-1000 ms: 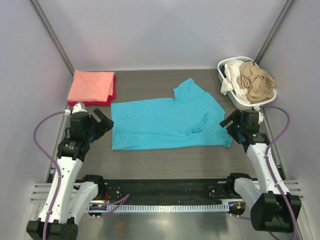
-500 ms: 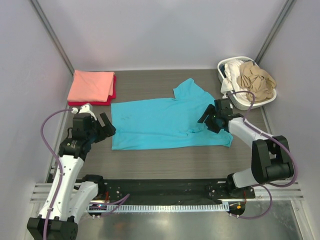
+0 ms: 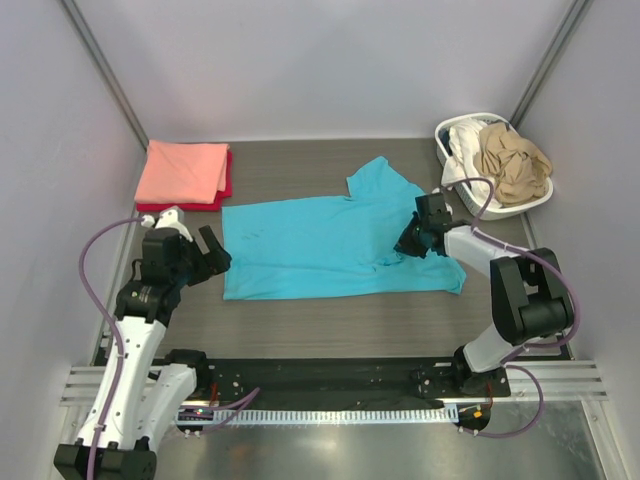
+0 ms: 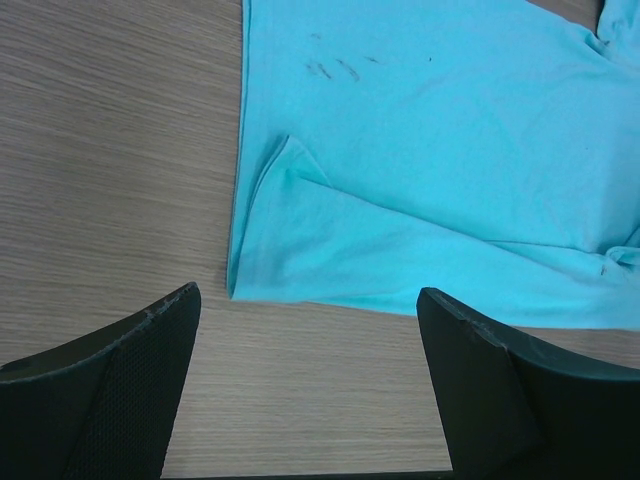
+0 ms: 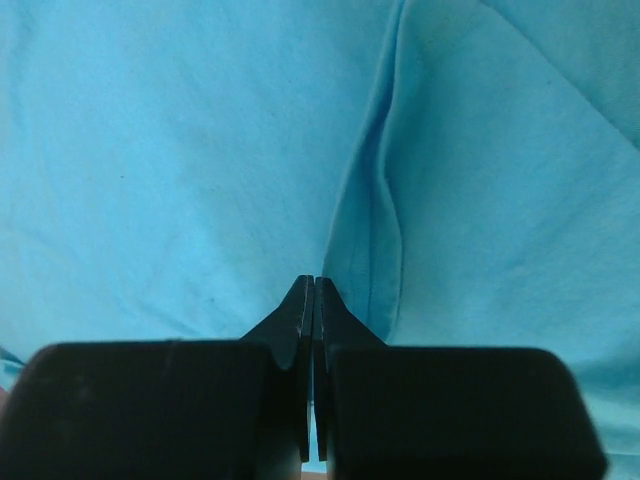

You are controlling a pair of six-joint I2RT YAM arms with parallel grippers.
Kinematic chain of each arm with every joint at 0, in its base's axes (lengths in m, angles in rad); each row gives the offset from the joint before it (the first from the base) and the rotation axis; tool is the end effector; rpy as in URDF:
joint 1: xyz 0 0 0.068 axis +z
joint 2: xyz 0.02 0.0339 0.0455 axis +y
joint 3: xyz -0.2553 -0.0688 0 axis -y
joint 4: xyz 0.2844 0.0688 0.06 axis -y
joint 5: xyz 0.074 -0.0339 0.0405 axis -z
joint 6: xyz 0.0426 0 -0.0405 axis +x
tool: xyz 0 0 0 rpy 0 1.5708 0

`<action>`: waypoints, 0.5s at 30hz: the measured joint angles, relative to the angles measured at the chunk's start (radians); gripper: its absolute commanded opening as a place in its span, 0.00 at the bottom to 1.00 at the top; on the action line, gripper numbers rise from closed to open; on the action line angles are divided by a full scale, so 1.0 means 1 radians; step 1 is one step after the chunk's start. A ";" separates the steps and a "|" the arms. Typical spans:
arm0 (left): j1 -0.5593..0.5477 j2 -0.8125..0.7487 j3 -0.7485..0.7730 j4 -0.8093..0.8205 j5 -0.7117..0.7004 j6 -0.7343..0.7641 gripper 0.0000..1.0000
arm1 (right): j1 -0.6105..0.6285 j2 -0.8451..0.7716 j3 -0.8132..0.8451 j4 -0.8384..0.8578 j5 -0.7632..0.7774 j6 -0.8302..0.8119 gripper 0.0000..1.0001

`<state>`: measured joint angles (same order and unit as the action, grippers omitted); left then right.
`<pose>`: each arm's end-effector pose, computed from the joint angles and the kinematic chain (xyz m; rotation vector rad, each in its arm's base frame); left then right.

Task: Fold and stack the t-shirts
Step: Fold the tshirt

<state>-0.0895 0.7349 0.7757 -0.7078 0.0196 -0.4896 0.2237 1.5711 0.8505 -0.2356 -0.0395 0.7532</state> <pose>0.2030 -0.0191 0.2841 -0.4384 2.2161 -0.3343 0.3317 0.0772 0.1310 0.6604 2.4979 0.4298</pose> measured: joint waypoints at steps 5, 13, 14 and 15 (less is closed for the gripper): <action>0.000 -0.016 0.000 0.000 -0.001 0.000 0.90 | 0.010 0.020 0.045 0.000 0.000 0.006 0.01; 0.000 -0.025 0.000 0.000 -0.006 0.000 0.91 | 0.019 0.185 0.320 -0.004 -0.011 -0.005 0.53; 0.000 -0.025 0.000 0.000 -0.008 0.001 0.90 | 0.021 0.217 0.367 -0.011 -0.011 -0.014 0.59; 0.000 -0.025 0.000 0.000 -0.008 0.001 0.91 | 0.021 0.237 0.399 -0.017 -0.010 -0.021 0.63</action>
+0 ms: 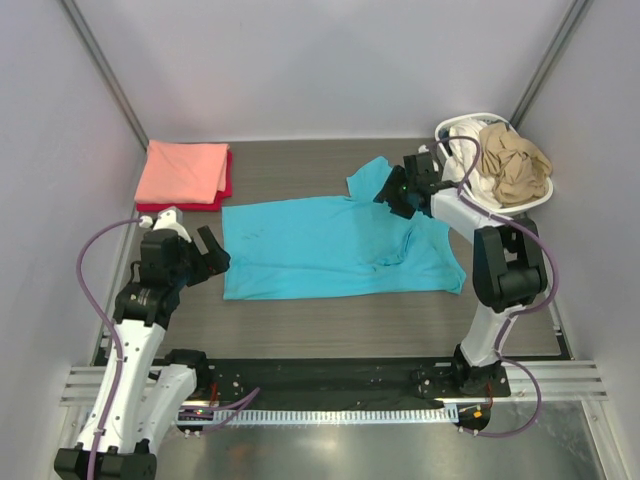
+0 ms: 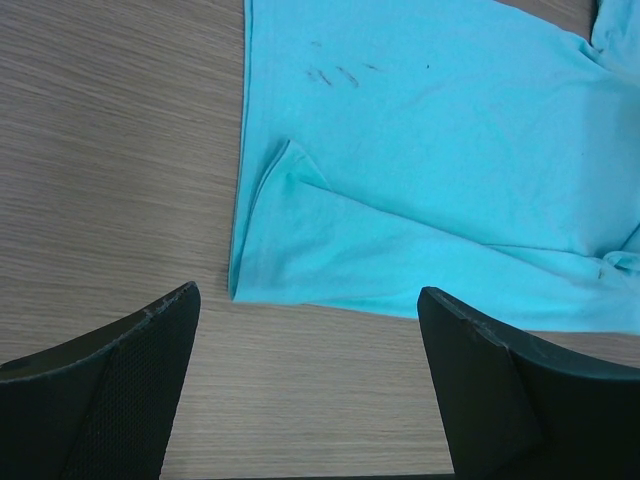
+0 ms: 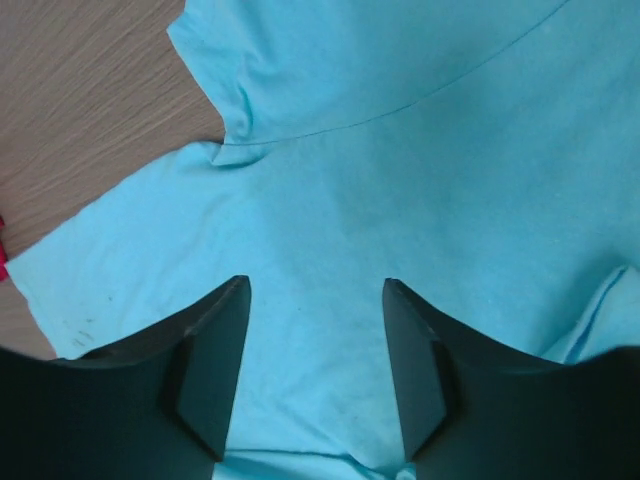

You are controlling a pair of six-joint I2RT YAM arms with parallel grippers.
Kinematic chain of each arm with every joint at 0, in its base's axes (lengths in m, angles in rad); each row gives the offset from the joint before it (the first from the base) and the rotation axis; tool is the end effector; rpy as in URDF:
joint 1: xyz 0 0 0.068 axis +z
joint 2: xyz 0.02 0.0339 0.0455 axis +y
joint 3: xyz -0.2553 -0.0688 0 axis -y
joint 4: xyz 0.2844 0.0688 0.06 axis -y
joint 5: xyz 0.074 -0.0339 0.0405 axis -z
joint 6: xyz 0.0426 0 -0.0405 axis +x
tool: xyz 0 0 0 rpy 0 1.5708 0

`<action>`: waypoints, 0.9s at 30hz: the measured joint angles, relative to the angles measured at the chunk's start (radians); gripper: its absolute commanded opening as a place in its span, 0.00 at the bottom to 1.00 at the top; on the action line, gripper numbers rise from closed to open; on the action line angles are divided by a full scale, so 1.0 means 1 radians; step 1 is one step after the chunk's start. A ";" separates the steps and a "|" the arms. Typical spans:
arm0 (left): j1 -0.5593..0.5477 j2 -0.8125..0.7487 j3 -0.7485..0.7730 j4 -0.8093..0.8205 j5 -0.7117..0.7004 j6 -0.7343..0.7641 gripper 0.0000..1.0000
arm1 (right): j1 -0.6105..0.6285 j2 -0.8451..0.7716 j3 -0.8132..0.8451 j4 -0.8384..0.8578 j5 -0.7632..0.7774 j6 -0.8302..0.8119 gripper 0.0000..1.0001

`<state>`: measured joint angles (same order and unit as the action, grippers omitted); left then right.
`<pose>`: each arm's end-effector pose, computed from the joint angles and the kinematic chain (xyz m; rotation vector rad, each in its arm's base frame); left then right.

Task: Fold and stack the t-shirts
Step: Fold the tshirt

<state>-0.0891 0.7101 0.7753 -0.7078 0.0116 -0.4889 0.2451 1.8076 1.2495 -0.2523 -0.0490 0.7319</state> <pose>0.1988 -0.0183 0.2885 -0.4372 2.1904 -0.3311 0.4198 0.1072 0.1775 0.5657 2.3774 0.5112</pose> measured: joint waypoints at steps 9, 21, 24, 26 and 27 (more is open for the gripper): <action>0.004 -0.003 -0.005 0.000 0.001 0.000 0.91 | 0.002 -0.174 -0.112 -0.116 0.087 -0.058 0.69; 0.005 -0.004 -0.013 0.008 0.012 0.000 0.91 | 0.037 -0.354 -0.342 -0.195 0.097 -0.063 0.67; 0.005 -0.007 -0.013 0.008 0.012 0.000 0.91 | 0.067 -0.336 -0.352 -0.193 0.091 -0.049 0.60; 0.005 -0.014 -0.013 0.008 0.012 0.000 0.91 | 0.077 -0.328 -0.355 -0.187 0.088 -0.044 0.57; 0.005 -0.016 -0.013 0.008 0.011 0.000 0.91 | 0.082 -0.325 -0.357 -0.184 0.087 -0.041 0.53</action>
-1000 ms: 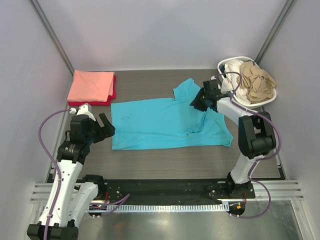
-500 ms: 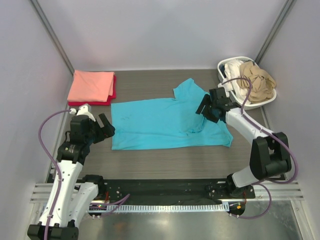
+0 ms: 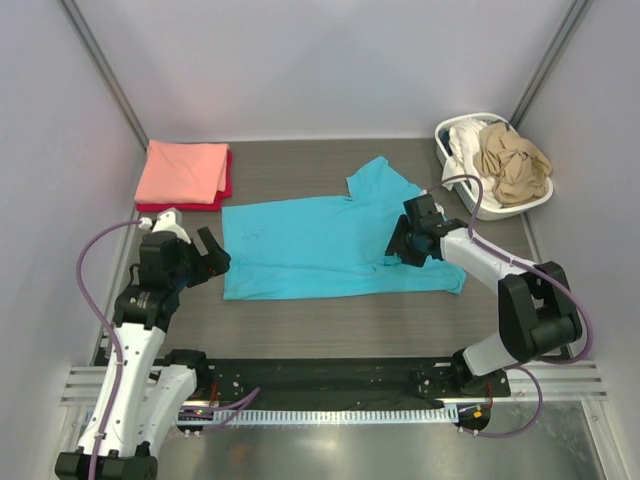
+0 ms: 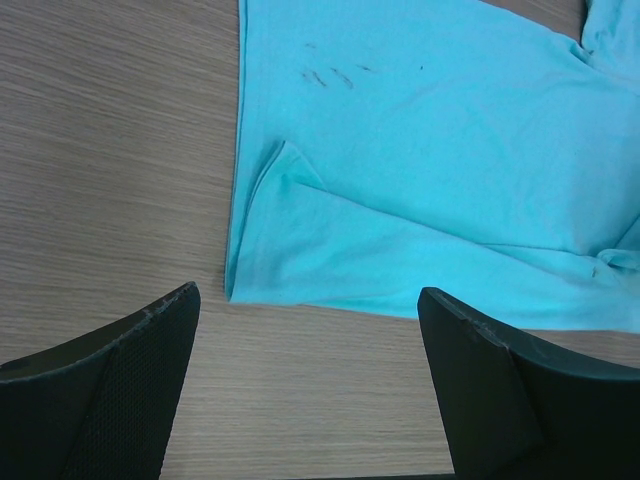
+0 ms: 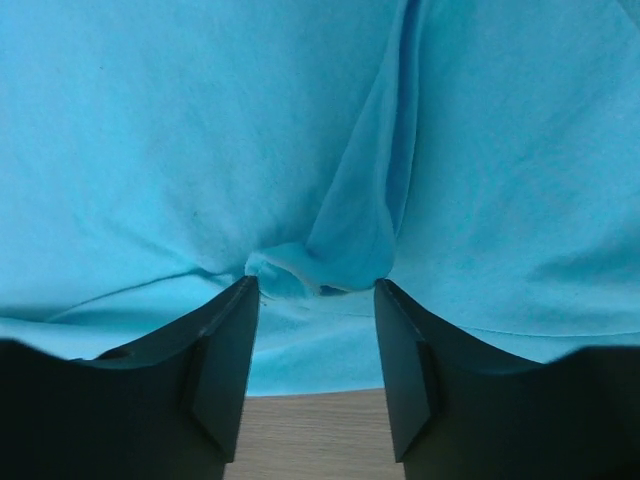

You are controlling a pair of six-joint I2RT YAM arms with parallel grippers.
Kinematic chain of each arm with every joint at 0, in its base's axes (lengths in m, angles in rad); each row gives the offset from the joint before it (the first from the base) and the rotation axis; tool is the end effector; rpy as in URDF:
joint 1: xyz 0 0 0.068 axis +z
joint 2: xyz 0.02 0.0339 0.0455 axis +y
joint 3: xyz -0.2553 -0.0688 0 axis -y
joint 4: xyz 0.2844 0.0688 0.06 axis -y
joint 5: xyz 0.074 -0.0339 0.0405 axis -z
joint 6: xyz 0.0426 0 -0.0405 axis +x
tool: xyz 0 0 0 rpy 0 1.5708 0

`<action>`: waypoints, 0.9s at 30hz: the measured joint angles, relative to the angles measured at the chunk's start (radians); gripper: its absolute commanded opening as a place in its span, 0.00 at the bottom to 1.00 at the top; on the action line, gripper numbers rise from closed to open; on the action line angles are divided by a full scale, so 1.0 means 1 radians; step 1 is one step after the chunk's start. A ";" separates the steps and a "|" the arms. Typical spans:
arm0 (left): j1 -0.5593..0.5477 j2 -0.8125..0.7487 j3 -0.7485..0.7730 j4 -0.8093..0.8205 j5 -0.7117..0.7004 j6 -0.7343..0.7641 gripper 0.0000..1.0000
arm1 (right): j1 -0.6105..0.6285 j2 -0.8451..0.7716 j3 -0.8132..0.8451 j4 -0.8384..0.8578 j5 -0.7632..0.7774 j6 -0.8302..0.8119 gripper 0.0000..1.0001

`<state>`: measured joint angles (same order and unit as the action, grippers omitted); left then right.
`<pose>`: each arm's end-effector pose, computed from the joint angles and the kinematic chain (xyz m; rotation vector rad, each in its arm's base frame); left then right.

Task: Fold and stack the t-shirts
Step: Fold the tshirt

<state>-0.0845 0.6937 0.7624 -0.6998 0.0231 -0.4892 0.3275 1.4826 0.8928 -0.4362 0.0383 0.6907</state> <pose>0.1967 -0.0176 0.2873 -0.4340 2.1805 -0.3440 0.3108 0.1039 0.1598 0.4889 2.5844 0.3141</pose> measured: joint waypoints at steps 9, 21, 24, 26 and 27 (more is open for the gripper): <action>0.000 -0.004 0.000 0.000 0.000 0.000 0.91 | 0.003 0.051 0.002 0.015 0.003 0.004 0.01; 0.000 -0.005 0.000 0.000 -0.003 0.000 0.91 | 0.025 0.250 0.261 0.042 -0.035 -0.101 0.47; 0.000 -0.007 0.000 0.000 -0.004 0.000 0.91 | 0.029 0.353 0.418 0.033 -0.015 -0.177 0.74; 0.000 -0.007 0.000 0.000 -0.004 0.000 0.91 | 0.031 0.385 0.494 0.023 0.026 -0.219 0.77; 0.000 -0.007 0.000 0.000 -0.004 0.000 0.91 | 0.031 0.395 0.525 0.013 0.043 -0.236 0.77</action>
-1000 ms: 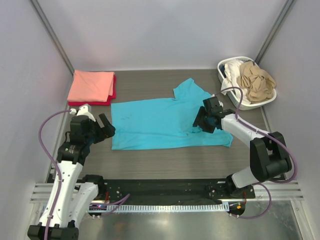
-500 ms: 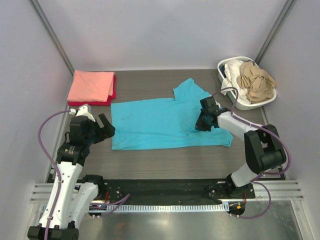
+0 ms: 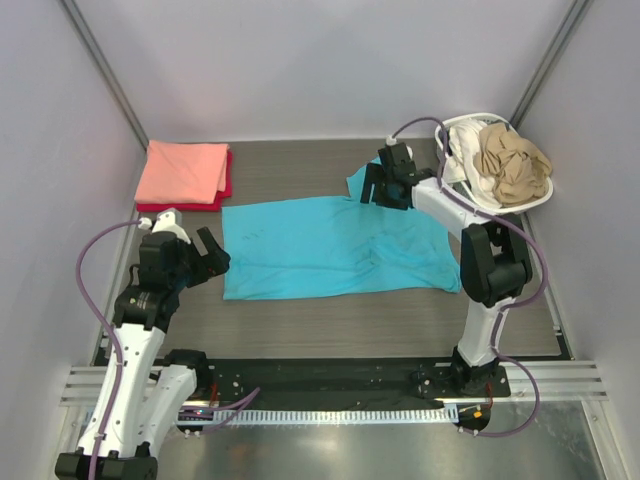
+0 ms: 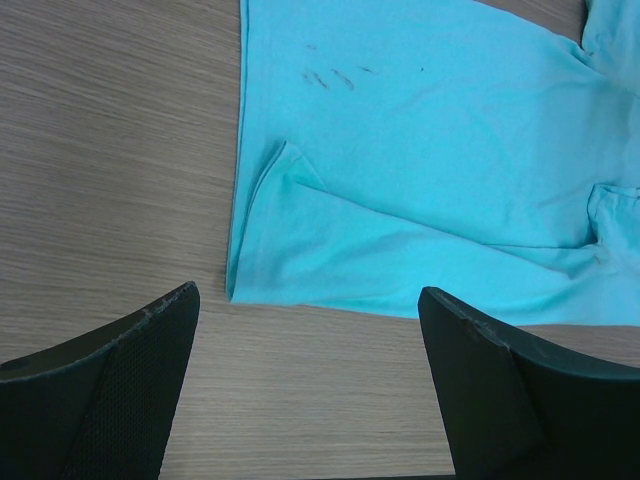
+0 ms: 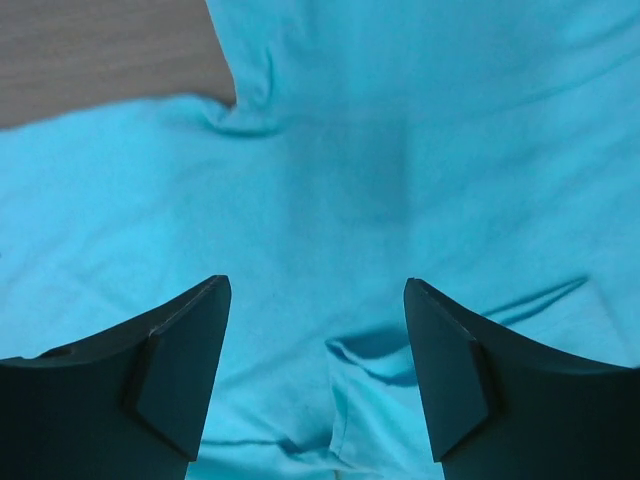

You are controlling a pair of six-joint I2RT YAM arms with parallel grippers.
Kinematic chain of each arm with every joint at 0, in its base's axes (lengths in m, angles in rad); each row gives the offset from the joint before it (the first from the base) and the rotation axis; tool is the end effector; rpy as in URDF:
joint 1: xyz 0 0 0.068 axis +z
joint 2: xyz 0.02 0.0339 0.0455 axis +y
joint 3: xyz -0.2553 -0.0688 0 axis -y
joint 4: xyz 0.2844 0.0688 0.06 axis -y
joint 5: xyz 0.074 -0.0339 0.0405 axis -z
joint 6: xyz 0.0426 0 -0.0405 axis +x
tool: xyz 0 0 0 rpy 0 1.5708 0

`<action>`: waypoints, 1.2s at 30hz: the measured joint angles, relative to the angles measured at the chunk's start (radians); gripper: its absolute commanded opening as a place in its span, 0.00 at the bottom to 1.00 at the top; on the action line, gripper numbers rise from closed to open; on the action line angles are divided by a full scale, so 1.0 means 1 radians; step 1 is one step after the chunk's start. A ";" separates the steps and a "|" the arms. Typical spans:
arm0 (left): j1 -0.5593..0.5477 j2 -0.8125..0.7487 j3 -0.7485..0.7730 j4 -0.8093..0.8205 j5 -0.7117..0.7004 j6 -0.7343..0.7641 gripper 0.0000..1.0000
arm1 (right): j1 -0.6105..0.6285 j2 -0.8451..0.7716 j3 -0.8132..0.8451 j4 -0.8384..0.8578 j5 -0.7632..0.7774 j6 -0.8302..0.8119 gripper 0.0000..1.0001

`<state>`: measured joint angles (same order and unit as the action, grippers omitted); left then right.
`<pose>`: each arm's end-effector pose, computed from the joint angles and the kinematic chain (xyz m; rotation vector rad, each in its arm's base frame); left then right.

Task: Fold and stack the t-shirts
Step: Fold the tshirt

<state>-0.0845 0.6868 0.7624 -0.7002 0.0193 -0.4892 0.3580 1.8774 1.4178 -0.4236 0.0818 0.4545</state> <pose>0.1954 -0.0174 0.2885 -0.4347 2.1733 -0.3415 0.4250 0.1553 0.1945 0.1551 2.4623 0.2563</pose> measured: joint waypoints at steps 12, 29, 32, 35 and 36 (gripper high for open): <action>0.000 0.030 0.000 0.000 0.003 0.000 0.91 | -0.051 0.418 0.642 -0.020 0.209 -0.175 0.76; 0.000 0.111 0.000 0.000 0.020 0.000 0.90 | -0.127 0.857 1.084 0.024 0.199 -0.232 0.57; 0.000 0.126 0.000 0.000 0.019 0.000 0.90 | -0.122 0.857 1.061 0.054 0.172 -0.221 0.37; 0.008 0.152 0.000 0.004 0.018 -0.002 0.90 | -0.119 0.853 1.037 0.091 0.160 -0.217 0.12; 0.012 0.168 0.000 0.008 0.015 -0.005 0.90 | -0.120 0.849 1.027 0.102 0.158 -0.219 0.03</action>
<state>-0.0727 0.8551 0.7624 -0.6922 0.0345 -0.4946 0.2382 2.7266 2.4451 -0.3214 0.2394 0.2356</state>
